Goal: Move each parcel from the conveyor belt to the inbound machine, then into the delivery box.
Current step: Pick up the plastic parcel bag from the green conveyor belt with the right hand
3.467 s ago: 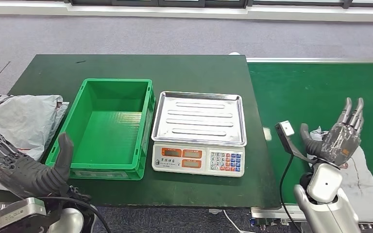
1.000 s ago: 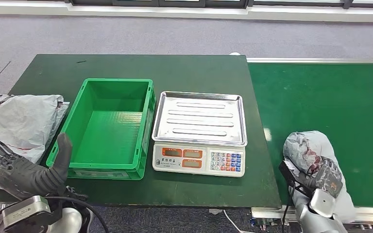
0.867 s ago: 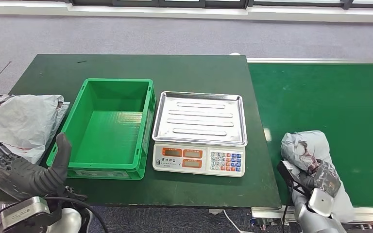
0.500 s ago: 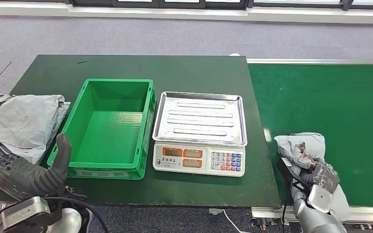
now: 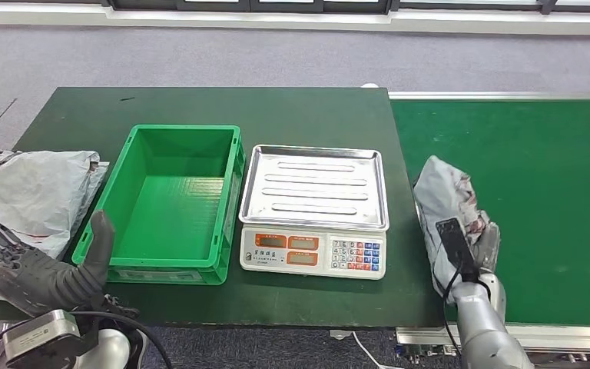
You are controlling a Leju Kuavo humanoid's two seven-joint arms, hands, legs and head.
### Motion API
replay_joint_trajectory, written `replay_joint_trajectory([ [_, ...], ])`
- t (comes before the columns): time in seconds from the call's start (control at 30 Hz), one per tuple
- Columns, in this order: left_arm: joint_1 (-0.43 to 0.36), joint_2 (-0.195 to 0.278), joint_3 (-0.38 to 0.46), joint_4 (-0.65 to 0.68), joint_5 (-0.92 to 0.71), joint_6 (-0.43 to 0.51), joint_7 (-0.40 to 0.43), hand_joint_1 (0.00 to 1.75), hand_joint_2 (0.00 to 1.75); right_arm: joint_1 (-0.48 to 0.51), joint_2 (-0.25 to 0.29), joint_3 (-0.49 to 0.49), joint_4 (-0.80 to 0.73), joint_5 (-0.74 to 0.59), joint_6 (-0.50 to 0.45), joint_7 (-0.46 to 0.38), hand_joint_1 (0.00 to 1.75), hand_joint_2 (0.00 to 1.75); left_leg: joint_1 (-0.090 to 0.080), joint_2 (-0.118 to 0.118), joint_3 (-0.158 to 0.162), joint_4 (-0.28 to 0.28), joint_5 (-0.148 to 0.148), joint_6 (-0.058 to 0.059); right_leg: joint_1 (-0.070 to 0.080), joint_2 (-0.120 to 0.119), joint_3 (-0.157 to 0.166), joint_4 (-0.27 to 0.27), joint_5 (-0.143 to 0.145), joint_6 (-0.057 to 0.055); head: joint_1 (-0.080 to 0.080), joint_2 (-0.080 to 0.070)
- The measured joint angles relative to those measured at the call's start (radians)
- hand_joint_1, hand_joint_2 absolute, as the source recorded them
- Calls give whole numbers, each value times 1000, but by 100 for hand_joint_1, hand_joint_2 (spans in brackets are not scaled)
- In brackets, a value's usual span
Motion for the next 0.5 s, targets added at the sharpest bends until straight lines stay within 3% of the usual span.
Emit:
replay_joint_trajectory([
  [0.17, 0, 0, 0, 4, 0, 0, 0, 0, 175, -54, 29, -6, -96, -66, 14, -7, 175, 175, 0, 0, 0, 0, 0, 0, 0, 0, 0, 0, 0, 0, 0, 0],
  [0.5, -1, 0, 0, 7, 0, 0, 0, 0, 175, -72, 51, -8, -176, -119, 4, -7, 175, 175, 0, -1, -1, 0, -1, 0, 0, 0, -1, -1, 0, 0, 0, 0],
])
